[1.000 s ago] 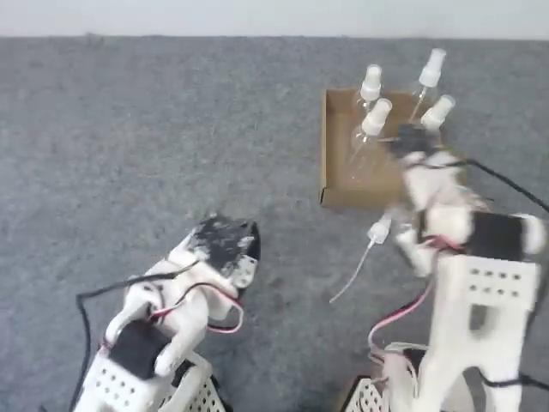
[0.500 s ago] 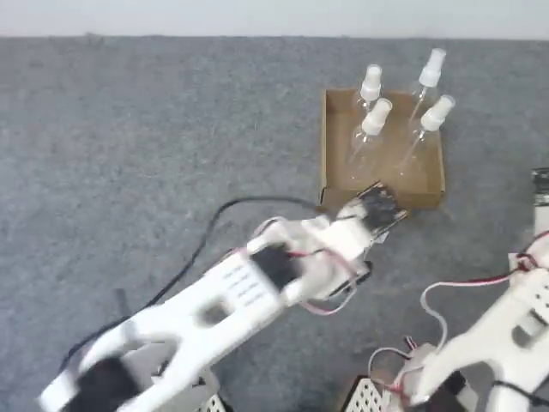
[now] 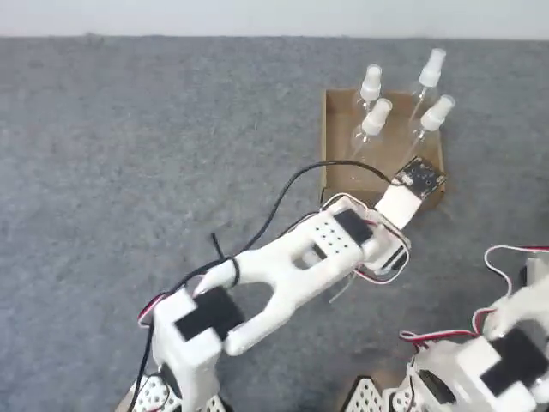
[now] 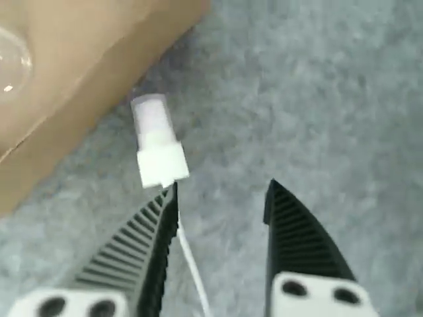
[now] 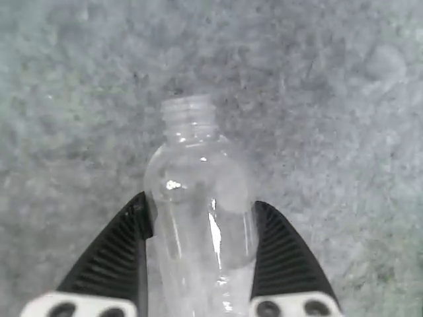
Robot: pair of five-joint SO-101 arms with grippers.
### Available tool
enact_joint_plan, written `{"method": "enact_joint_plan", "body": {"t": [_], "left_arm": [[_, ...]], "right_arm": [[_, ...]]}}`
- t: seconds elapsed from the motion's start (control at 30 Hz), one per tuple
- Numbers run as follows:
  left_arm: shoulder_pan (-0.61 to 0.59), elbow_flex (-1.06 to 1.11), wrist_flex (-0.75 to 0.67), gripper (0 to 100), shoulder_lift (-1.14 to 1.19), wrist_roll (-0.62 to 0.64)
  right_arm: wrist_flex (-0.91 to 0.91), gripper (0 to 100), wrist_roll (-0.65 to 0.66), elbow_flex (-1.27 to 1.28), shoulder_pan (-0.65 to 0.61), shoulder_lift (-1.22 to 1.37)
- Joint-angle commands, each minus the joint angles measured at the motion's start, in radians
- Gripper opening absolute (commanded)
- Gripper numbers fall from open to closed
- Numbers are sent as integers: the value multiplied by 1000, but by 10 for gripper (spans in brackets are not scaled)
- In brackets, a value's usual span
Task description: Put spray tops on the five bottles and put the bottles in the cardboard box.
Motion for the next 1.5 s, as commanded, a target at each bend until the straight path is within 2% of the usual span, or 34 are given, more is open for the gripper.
{"method": "enact_joint_plan", "body": {"t": [0.0, 0.17, 0.43, 0.7, 0.83, 0.97, 1.2, 1.47], "left_arm": [[-38, -137, -15, 200, 52, 40], [-91, -194, -8, 200, 117, 38], [-94, -271, 126, 198, 212, 2], [-44, -271, 249, 117, 215, -5], [9, -269, 253, 115, 195, -2], [12, -269, 253, 118, 192, 44], [9, -274, 269, 209, 189, 46], [-29, -275, 114, 232, 189, 46]], "right_arm": [[-25, 6, 9, -81, 7, 2], [-25, 6, 15, -77, 5, 5], [-25, 6, 15, -81, 4, 2], [-22, 6, 17, -81, 4, 2], [-19, 6, 17, -81, 5, 2], [-19, 6, 17, -81, 10, 1], [-21, 6, 17, -81, 7, 1], [-25, 6, 17, -81, 5, 1]]}}
